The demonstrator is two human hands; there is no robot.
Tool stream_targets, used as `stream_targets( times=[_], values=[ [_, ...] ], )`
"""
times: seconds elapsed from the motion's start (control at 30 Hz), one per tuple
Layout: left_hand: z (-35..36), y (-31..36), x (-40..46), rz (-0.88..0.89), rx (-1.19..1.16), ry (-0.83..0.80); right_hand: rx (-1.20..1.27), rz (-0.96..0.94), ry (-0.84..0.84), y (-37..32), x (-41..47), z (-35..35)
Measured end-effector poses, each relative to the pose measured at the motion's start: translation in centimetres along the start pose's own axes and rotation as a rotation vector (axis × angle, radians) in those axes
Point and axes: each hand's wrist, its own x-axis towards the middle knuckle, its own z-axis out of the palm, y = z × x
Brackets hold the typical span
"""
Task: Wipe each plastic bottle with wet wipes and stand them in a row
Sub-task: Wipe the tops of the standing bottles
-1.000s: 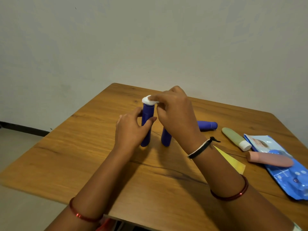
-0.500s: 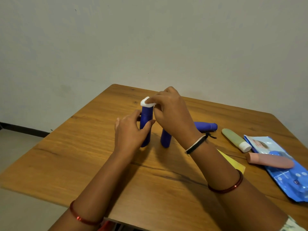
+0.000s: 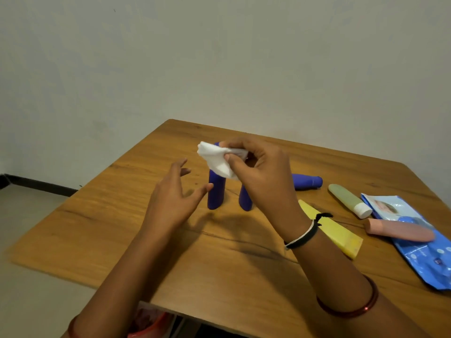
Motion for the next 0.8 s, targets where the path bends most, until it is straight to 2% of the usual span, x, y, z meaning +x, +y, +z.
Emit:
stream_targets(
  times=[0.3, 0.57, 0.67, 0.8],
  values=[
    [-7.8, -7.4, -4.5, -0.07, 0.118, 0.187, 0.229, 0.136, -0.112, -1.0, -3.5, 7.0],
    [-13.1, -14.5, -11.0, -0.068, 0.198, 0.484, 0.546, 0.347, -0.346, -4.4, -8.6, 16.5],
    [-14.3, -17.2, -13.3, -0.132, 0.235, 0.553, 0.539, 0.258, -0.396, -6.5, -11.2, 19.8],
    [-15.6, -21.4, -15.7, -0.251, 0.255, 0.566, 0.491, 0.124, -0.529, -8.3, -14.8, 24.4]
  ],
)
